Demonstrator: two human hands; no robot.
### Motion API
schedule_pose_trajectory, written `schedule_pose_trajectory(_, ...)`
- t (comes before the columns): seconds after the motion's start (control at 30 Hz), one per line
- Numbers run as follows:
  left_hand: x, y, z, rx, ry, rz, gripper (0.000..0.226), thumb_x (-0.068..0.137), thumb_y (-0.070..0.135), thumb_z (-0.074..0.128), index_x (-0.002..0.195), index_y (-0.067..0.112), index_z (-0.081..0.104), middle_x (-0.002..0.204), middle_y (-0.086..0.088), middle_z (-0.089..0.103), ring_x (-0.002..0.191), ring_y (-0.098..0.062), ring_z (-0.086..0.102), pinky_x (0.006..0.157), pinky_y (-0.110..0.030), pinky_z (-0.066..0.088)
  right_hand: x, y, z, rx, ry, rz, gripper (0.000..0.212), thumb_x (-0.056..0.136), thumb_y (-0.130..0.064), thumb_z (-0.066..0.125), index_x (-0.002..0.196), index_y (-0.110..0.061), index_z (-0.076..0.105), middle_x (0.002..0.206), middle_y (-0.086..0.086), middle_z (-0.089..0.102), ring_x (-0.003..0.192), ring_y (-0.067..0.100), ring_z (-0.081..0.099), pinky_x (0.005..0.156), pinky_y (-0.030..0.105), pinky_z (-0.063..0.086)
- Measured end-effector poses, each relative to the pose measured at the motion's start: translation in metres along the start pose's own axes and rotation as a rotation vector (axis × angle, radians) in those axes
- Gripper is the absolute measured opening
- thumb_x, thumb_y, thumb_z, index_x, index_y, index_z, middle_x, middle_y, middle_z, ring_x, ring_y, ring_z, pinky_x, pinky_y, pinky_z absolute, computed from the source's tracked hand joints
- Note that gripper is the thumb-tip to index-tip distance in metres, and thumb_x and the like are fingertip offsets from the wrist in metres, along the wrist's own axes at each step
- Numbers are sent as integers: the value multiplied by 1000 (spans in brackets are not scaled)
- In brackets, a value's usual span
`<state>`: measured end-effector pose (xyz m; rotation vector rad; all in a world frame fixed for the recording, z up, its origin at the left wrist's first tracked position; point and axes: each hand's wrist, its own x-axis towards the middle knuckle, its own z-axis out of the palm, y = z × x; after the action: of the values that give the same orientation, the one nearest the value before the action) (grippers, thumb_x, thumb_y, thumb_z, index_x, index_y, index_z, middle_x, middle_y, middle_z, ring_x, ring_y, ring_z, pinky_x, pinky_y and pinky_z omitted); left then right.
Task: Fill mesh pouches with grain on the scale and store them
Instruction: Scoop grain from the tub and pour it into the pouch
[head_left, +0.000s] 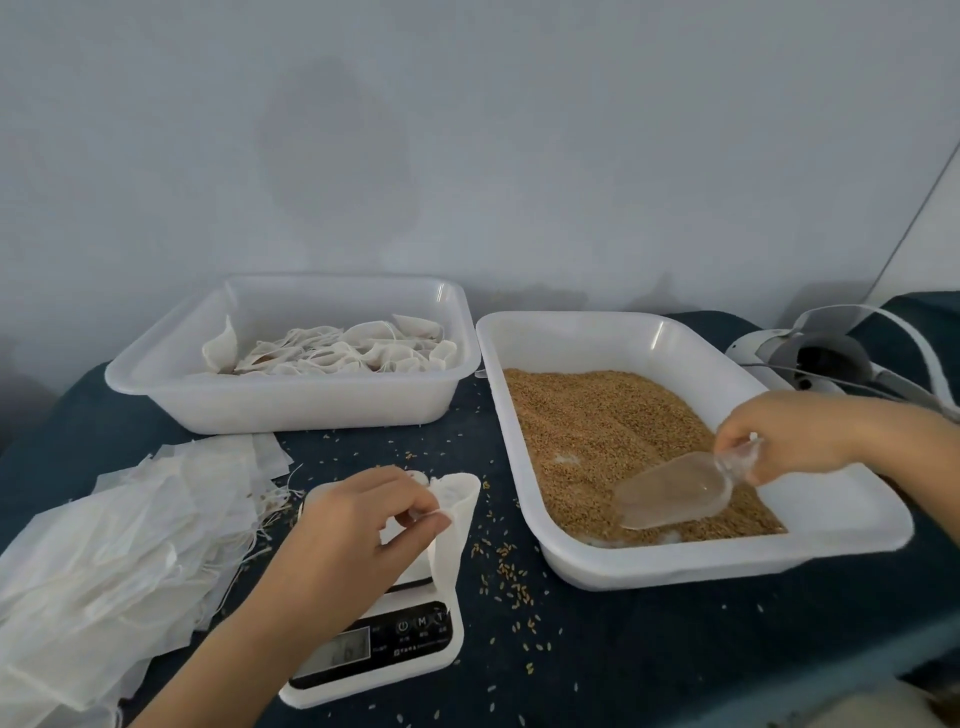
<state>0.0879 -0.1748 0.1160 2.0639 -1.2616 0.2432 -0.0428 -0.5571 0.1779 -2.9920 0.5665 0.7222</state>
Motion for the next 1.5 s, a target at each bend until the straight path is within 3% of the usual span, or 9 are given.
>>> schedule_pose_trajectory(0.1, 2, 3, 6, -24, 1, -10, 20, 78, 19, 73, 68, 29, 59, 69, 21, 54, 74, 4, 53, 65, -6, 41, 6, -9, 10, 0, -8, -35, 24, 83, -32, 68, 105, -40, 61, 107, -22, 58, 101, 1, 54, 93, 25, 45)
schedule_pose_trajectory(0.3, 3, 7, 8, -35, -2, -18, 24, 79, 21, 71, 70, 36, 55, 70, 22, 55, 79, 4, 53, 68, -4, 39, 29, -43, 36, 168, 93, -141, 20, 81, -41, 69, 98, -34, 62, 92, -16, 63, 85, 3, 59, 77, 24, 47)
schedule_pose_trajectory(0.53, -2, 2, 4, -37, 25, -41, 22, 79, 20, 72, 69, 34, 57, 71, 20, 56, 77, 1, 55, 65, -4, 39, 39, -59, 60, 399, 232, -114, 26, 85, -38, 67, 109, -33, 61, 98, -26, 57, 89, -6, 54, 73, 14, 38)
schedule_pose_trajectory(0.77, 3, -1, 2, -76, 68, -119, 24, 79, 24, 70, 70, 40, 56, 73, 21, 60, 83, 0, 55, 69, -5, 40, 33, -61, 42, 491, 342, -136, 25, 85, -35, 66, 109, -32, 60, 101, -22, 60, 88, -8, 54, 68, 10, 36)
schedule_pose_trajectory(0.83, 5, -3, -1, -72, 80, -120, 20, 79, 21, 72, 70, 35, 60, 73, 19, 60, 80, -2, 55, 68, -6, 40, 29, -60, 32, 491, 346, -146, 26, 85, -33, 65, 110, -30, 60, 103, -20, 61, 90, -5, 56, 71, 11, 39)
schedule_pose_trajectory(0.97, 10, -7, -10, -14, 96, -80, 12, 76, 15, 75, 72, 20, 65, 73, 18, 56, 76, -1, 55, 67, -4, 39, 14, -62, 3, 492, 339, -197, 28, 84, -29, 67, 112, -29, 62, 111, -15, 64, 101, 6, 61, 91, 24, 46)
schedule_pose_trajectory(1.17, 14, -14, -28, 111, 72, -44, 8, 80, 22, 72, 75, 17, 67, 74, 10, 58, 73, -8, 52, 65, -15, 41, -9, -81, -37, 547, 307, -376, 26, 80, -31, 71, 104, -40, 64, 95, -34, 65, 86, -15, 60, 71, 2, 40)
schedule_pose_trajectory(1.33, 10, -17, -40, 255, 33, 7, 13, 81, 27, 71, 75, 16, 68, 73, 10, 58, 66, -11, 53, 59, -34, 48, -10, -109, -44, 515, 244, -502, 29, 81, -30, 71, 107, -39, 64, 97, -30, 67, 89, -11, 62, 74, 3, 43)
schedule_pose_trajectory(1.5, 8, -18, -46, 298, -15, 76, 11, 78, 23, 75, 73, 15, 69, 71, 9, 58, 65, -15, 56, 55, -34, 49, -6, -132, -46, 401, 180, -573, 27, 83, -29, 71, 108, -38, 65, 98, -28, 67, 90, -10, 61, 77, 7, 43)
